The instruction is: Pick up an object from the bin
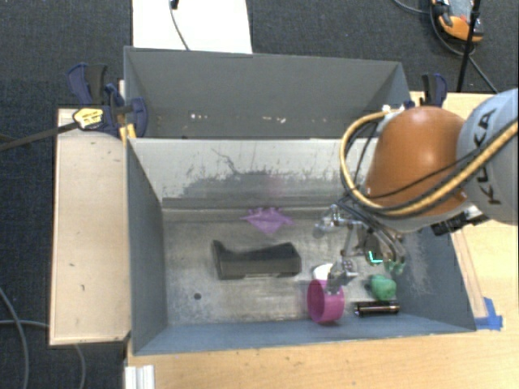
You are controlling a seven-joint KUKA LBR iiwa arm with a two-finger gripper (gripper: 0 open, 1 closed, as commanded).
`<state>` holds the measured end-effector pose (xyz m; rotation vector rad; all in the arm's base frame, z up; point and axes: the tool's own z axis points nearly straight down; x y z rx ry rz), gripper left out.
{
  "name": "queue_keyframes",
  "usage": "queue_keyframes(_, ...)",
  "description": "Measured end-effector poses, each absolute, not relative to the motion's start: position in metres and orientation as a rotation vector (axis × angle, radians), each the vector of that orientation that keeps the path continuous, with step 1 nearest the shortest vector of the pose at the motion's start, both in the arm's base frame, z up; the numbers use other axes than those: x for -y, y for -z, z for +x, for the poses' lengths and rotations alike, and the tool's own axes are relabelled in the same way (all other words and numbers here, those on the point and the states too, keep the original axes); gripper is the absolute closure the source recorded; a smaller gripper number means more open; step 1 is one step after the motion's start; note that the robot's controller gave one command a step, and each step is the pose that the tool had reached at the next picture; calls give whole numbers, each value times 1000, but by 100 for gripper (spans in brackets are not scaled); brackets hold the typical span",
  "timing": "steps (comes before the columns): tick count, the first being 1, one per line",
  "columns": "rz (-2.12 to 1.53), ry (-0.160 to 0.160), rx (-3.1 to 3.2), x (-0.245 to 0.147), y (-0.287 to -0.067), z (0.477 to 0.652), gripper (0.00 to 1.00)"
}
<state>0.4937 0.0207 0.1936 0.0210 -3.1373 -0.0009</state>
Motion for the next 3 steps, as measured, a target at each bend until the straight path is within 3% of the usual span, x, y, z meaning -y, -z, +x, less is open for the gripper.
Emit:
queue_keyframes(1, 20, 1, 3144, -21, -196, 495, 0)
queue_keyframes(2, 194, 0, 3141, -65, -159, 492, 0)
queue_keyframes(3, 556, 1, 3094, -103, -149, 538, 0)
